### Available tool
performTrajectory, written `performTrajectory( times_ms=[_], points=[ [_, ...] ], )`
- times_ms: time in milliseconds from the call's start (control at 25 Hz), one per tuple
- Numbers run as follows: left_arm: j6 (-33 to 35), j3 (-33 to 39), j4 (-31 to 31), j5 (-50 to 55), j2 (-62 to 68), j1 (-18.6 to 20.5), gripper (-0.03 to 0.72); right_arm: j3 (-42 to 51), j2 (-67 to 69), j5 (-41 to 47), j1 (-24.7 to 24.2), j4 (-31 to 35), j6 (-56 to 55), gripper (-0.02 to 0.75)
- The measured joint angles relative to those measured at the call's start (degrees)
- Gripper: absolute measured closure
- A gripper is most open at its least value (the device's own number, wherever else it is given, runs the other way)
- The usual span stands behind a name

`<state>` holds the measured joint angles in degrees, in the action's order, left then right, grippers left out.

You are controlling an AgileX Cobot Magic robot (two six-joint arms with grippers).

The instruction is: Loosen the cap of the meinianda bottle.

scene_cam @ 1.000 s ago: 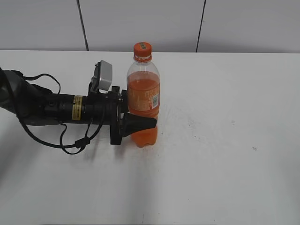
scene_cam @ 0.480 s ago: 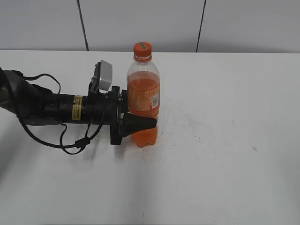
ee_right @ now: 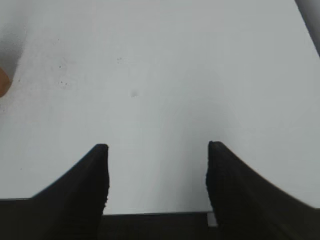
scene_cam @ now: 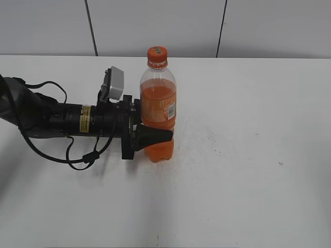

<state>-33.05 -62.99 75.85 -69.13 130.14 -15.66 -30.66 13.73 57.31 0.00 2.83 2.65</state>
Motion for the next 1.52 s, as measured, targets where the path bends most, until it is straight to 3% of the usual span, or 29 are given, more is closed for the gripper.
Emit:
performTrajectory(
  times_ms=[440,880,1080,1200,1520],
  points=[
    [0.0,0.0,0.0,0.0,0.0,0.0,0.288,-15.1,34.3,-8.5,0.0,0.1,-0.1,0.275],
    [0.0,0.0,-0.1,0.0,0.0,0.0,0.288,-38.8,61.7,-1.5,0.0,0.4,-0.1,0.275],
    [0.0,0.0,-0.2,0.0,0.0,0.0,0.288,-48.0,69.1,8.4,0.5,0.9,-4.2,0.275],
    [0.0,0.0,-0.2,0.0,0.0,0.0,0.288,-52.5,71.7,11.4,3.3,0.9,-9.2,0.275],
    [0.0,0.0,-0.3,0.0,0.0,0.0,0.288,-65.1,79.0,12.1,19.1,0.5,-23.2,0.275]
  ],
)
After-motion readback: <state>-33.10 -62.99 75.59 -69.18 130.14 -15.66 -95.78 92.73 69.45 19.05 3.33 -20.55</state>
